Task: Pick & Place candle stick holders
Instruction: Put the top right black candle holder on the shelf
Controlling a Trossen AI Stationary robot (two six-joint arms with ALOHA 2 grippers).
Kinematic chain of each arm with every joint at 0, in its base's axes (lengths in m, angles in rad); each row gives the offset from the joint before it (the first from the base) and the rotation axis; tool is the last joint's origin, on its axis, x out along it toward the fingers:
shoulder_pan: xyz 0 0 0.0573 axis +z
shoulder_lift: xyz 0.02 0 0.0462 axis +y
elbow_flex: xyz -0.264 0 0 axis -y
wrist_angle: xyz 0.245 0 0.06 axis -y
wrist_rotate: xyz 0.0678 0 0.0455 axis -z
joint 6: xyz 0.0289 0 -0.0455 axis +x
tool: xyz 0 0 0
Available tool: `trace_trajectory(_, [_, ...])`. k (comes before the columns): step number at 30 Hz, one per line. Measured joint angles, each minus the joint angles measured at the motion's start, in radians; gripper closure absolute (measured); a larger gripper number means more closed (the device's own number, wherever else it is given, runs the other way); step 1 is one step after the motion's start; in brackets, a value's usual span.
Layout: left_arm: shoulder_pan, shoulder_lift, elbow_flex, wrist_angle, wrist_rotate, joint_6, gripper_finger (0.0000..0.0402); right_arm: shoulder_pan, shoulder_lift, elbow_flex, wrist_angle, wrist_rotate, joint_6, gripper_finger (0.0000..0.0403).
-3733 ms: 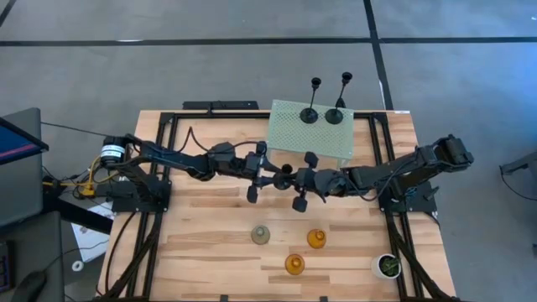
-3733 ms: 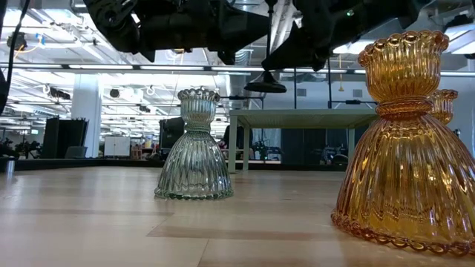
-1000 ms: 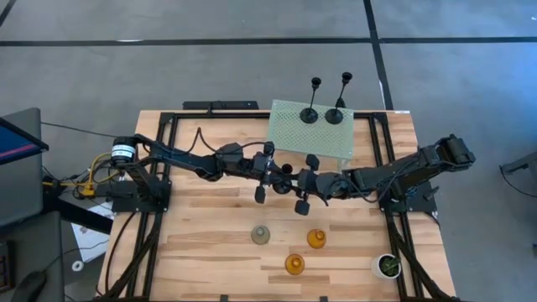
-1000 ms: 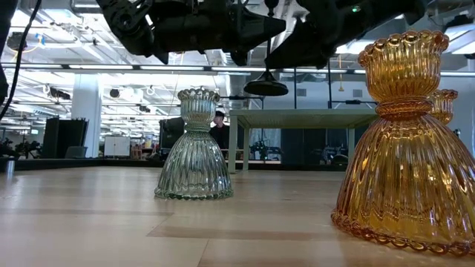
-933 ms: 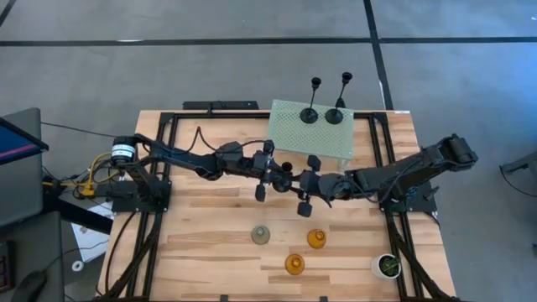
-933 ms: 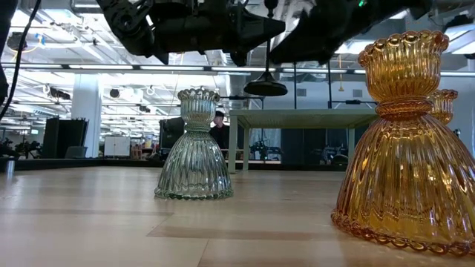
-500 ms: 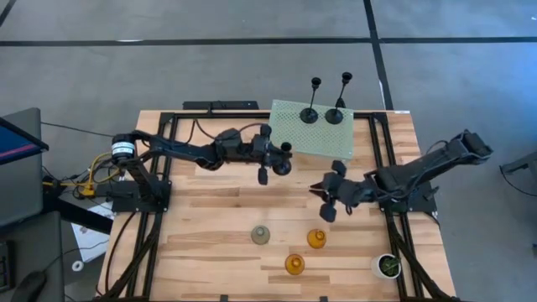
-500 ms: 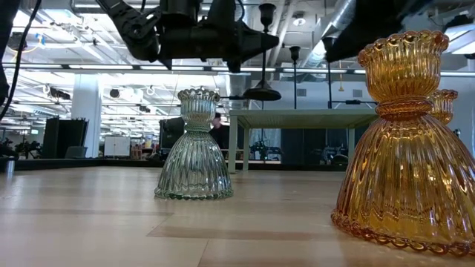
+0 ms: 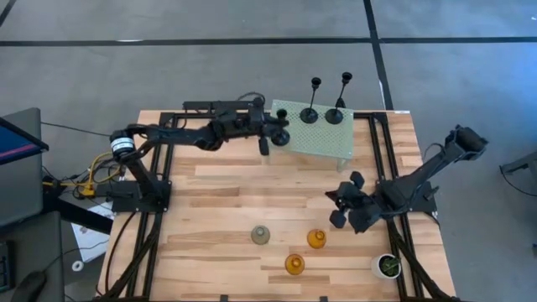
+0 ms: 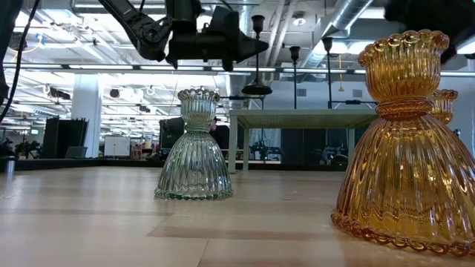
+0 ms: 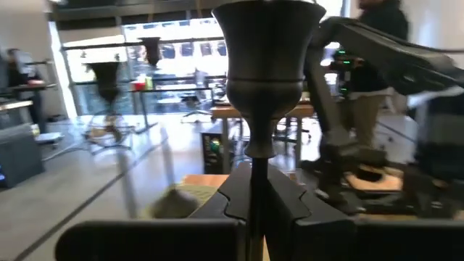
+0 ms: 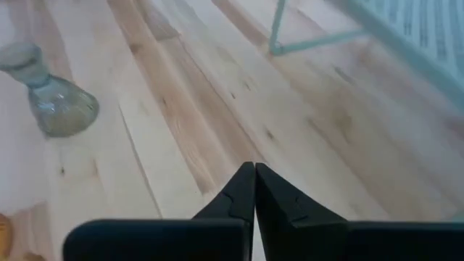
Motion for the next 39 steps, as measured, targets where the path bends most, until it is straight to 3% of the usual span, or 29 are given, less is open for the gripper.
trace_trajectory(10, [0.101, 0.034, 0.071, 0.009, -0.001, -0.024, 0.0389, 0.046, 0.002, -0.113, -0.007, 0.066, 0.224, 0.0403])
trace_trajectory(23, [0.143, 0.245, 0.228, 0.015, -0.012, -0.024, 0.0389, 0.044, 0.002, -0.113, 0.012, 0.07, 0.236, 0.0403])
trace_trajectory(39, [0.193, 0.286, 0.259, 0.05, -0.054, -0.047, 0.0389, 0.044, 0.002, -0.113, 0.009, 0.074, 0.228, 0.0403])
